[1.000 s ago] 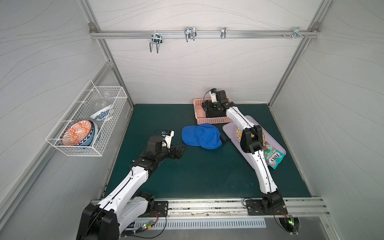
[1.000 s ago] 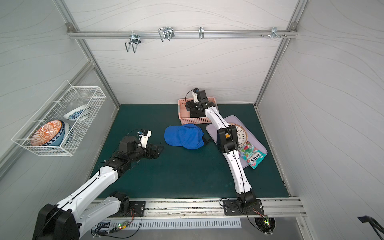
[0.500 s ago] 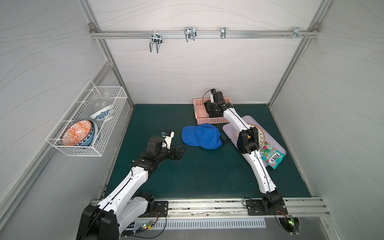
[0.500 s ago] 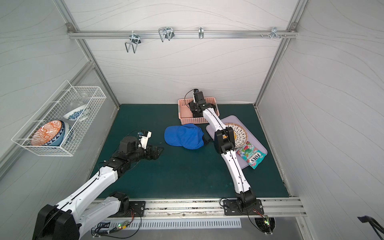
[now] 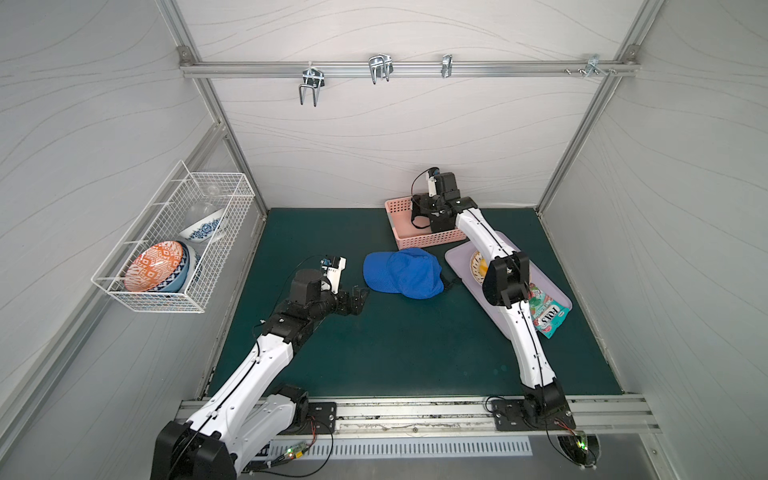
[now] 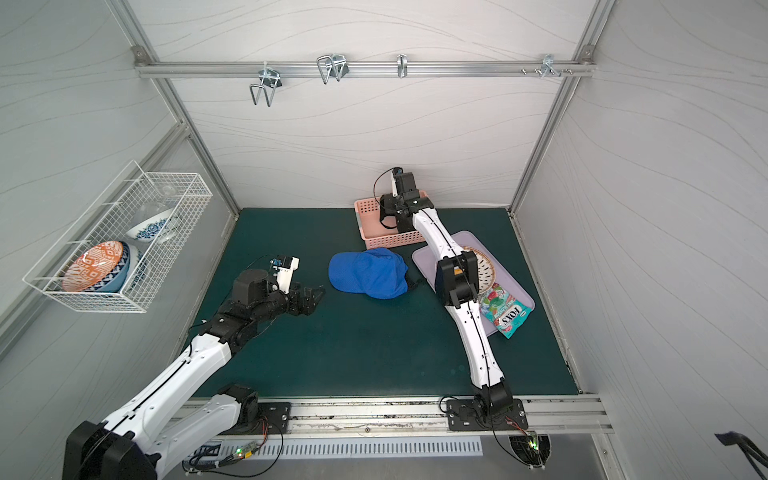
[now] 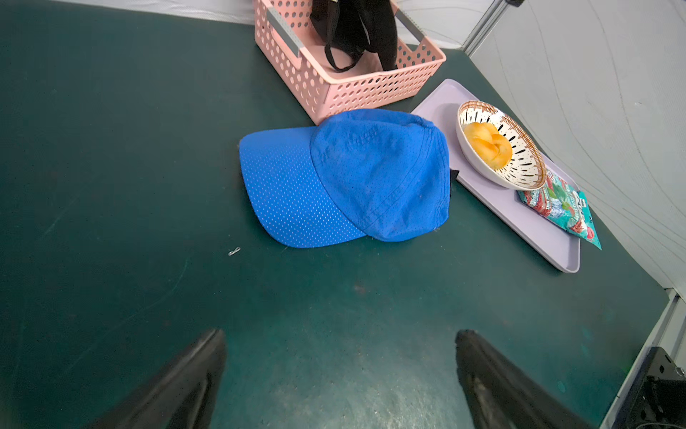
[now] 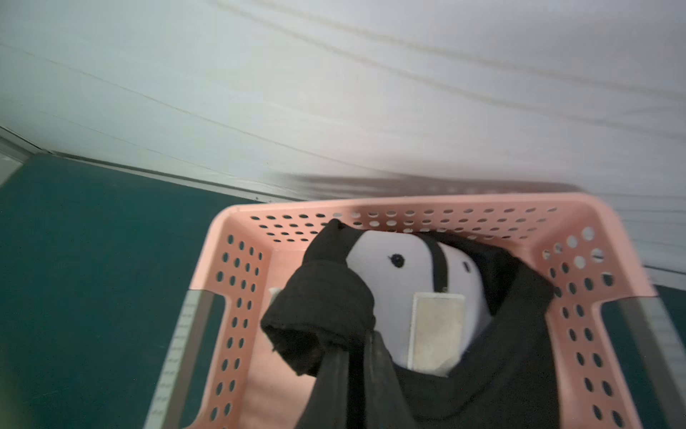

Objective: Turn the baseball cap inside out
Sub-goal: Pick up the baseball cap from the basket, then turn over the baseball cap.

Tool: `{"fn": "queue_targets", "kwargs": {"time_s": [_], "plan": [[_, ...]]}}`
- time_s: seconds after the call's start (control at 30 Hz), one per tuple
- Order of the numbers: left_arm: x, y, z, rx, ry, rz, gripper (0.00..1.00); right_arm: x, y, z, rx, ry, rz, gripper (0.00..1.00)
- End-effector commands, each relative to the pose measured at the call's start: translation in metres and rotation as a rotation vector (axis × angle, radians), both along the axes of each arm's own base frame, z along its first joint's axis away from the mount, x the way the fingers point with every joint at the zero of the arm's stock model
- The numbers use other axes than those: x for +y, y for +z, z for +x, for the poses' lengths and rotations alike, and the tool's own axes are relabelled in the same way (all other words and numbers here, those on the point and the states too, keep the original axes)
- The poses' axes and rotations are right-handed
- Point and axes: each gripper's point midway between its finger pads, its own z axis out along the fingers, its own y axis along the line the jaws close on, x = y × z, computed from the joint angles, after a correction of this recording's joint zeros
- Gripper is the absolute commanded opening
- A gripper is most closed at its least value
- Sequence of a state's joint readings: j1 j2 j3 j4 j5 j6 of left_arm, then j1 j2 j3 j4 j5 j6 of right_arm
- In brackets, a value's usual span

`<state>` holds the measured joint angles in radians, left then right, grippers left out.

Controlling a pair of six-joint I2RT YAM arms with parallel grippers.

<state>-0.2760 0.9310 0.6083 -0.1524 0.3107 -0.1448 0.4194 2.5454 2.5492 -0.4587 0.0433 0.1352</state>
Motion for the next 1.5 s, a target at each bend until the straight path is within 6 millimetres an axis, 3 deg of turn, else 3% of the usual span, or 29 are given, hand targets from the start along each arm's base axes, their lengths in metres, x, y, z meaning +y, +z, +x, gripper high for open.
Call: {"fn": "queue_targets", "kwargs": {"time_s": [0.0, 0.2, 0.33, 0.43, 0.63, 0.77, 0.93, 1.13, 1.4, 1.47], "plan": [[-0.002, 0.058, 0.018, -0.168, 0.004, -0.005, 1.00, -0.004, 0.106, -0.026, -0.140, 0.050, 0.049, 0.00], [-0.004, 0.113, 0.032, -0.305, 0.000, -0.009, 1.00, -0.013, 0.159, -0.070, -0.124, 0.079, 0.115, 0.00], [-0.008, 0.149, 0.039, -0.397, -0.004, -0.017, 1.00, -0.019, 0.179, -0.107, -0.073, 0.095, 0.158, 0.00], [-0.029, 0.174, 0.039, -0.496, -0.086, -0.016, 1.00, -0.018, 0.195, -0.148, -0.027, 0.151, 0.192, 0.00], [-0.066, 0.202, 0.028, -0.533, -0.327, -0.008, 1.00, -0.006, 0.198, -0.244, 0.107, 0.415, 0.265, 0.00], [-0.083, 0.208, 0.011, -0.495, -0.497, -0.020, 1.00, -0.007, 0.194, -0.307, 0.162, 0.590, 0.296, 0.00], [-0.104, 0.209, -0.017, -0.386, -0.696, -0.132, 1.00, -0.011, 0.194, -0.364, 0.230, 0.759, 0.336, 0.00], [-0.133, 0.204, -0.046, -0.255, -0.847, -0.206, 1.00, -0.016, 0.182, -0.392, 0.289, 0.822, 0.332, 0.00], [-0.165, 0.180, -0.053, -0.169, -0.942, -0.152, 1.00, -0.011, 0.181, -0.417, 0.342, 0.932, 0.349, 0.00], [-0.173, 0.176, -0.058, -0.128, -0.986, -0.171, 0.96, -0.010, 0.182, -0.419, 0.359, 0.949, 0.357, 0.00]]}}
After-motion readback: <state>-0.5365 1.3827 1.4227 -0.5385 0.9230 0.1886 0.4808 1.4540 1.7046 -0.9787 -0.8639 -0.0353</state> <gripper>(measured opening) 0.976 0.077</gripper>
